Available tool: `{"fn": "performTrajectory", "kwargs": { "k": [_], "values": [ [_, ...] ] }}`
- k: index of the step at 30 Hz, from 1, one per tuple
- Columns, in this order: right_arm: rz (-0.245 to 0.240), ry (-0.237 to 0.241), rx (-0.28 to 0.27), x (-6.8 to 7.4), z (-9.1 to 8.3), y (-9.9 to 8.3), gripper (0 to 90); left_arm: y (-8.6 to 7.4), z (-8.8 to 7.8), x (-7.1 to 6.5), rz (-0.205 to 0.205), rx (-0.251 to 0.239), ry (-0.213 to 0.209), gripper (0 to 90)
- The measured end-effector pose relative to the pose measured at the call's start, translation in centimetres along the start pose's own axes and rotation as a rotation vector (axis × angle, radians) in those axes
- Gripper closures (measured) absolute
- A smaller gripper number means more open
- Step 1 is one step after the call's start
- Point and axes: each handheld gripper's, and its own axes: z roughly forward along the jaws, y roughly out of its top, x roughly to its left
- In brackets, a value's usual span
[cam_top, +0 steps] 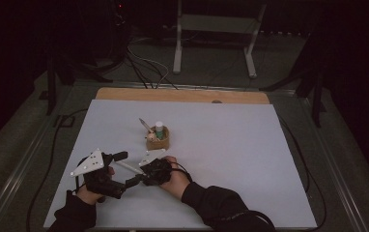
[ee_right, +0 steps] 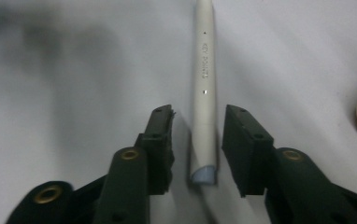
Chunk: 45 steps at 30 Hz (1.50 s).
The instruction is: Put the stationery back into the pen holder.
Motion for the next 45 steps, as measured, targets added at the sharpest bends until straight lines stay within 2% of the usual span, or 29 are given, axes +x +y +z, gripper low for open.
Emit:
{"fn": "performTrajectory", "kwargs": {
  "k": [1, 6, 7, 9, 13, 16, 26, 36, 45],
  "values": [
    [-0.011, -0.008, 0.008, 0.0, 0.2, 0.2, 68.2, 0.0, 0.0, 0.0, -0.002, 0.001, 0.001, 0.3],
    [-0.013, -0.019, 0.026, 0.0, 0.2, 0.4, 74.3, 0.0, 0.0, 0.0, 0.001, 0.001, 0.0, 0.3],
    [-0.02, -0.02, 0.03, 0.0, 0.3, 0.5, 77.8, 0.0, 0.0, 0.0, 0.002, 0.001, 0.0, 0.3],
    [-0.02, -0.017, 0.038, -0.1, 0.3, 0.6, 78.6, 0.0, 0.0, 0.0, 0.002, -0.001, -0.001, 0.3],
    [-0.005, 0.005, 0.044, -0.3, 0.1, 0.8, 79.1, 0.0, 0.0, 0.0, 0.001, 0.001, -0.002, 0.3],
    [-0.016, 0.0, 0.039, -0.2, -0.2, 0.8, 79.1, 0.0, 0.0, 0.0, 0.003, 0.001, -0.002, 0.3],
    [0.004, 0.015, 0.005, -1.0, -2.6, 0.7, 79.1, 0.1, 0.1, -0.2, 0.011, 0.003, -0.004, 0.3],
    [-0.003, 0.011, 0.015, -1.0, -4.7, -0.5, 79.1, 0.1, 0.3, -0.5, 0.019, 0.013, -0.009, 0.3],
    [0.025, 0.006, 0.013, -1.6, -6.7, -2.1, 79.0, 0.1, 0.6, -0.7, 0.025, 0.026, -0.015, 0.3]
  ]
}}
